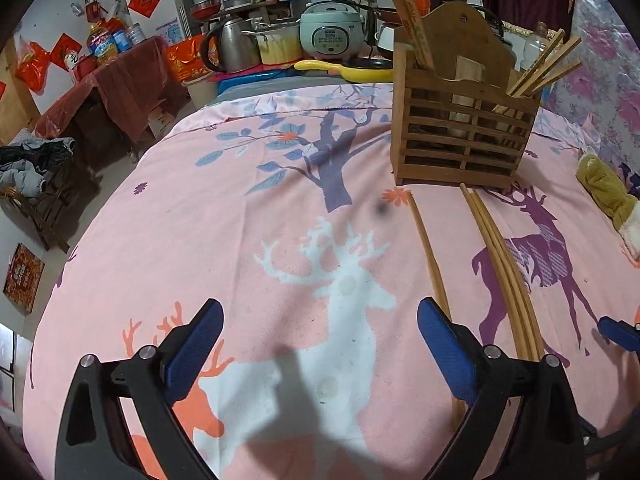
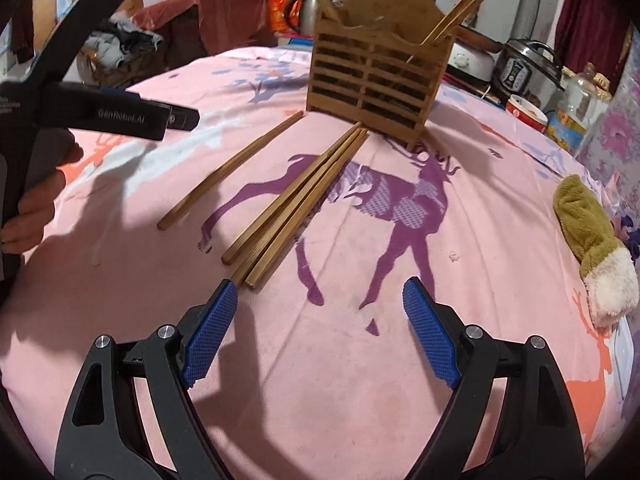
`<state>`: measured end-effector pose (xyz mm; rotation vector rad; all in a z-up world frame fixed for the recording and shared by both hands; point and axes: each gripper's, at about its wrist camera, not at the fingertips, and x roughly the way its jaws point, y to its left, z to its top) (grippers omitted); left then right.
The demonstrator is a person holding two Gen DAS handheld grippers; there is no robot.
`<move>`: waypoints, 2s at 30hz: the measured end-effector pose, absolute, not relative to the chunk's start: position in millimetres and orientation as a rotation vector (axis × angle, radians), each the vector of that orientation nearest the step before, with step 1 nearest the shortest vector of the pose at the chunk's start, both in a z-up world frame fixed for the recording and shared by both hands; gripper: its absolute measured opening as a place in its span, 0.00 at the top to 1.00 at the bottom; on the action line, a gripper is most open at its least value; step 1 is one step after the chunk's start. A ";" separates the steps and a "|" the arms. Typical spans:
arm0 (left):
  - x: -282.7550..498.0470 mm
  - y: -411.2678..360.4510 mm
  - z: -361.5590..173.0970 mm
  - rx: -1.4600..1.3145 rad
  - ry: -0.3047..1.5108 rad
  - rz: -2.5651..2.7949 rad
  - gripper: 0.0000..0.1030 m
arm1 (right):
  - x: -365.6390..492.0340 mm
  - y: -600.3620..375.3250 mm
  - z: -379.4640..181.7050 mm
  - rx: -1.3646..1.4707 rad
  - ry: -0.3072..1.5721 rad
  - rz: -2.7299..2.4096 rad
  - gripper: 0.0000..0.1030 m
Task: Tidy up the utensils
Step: 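Move the open left tool back to the chopstick pile while the right tool follows, then close the left tool on a chopstick while the right tool approaches another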
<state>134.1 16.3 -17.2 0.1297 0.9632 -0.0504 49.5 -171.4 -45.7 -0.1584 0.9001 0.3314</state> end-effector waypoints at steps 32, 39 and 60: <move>123.6 -9.5 -22.1 0.227 0.951 -0.118 0.07 | 64.1 -215.6 -40.3 0.048 0.881 0.239 0.39; 109.1 -19.0 -31.1 0.228 0.999 -0.227 0.15 | 66.8 -226.5 -38.1 0.094 0.877 0.214 0.38; 96.3 -18.2 -46.3 0.197 1.082 -0.360 0.92 | 67.9 -229.5 -38.2 0.148 0.877 0.231 0.38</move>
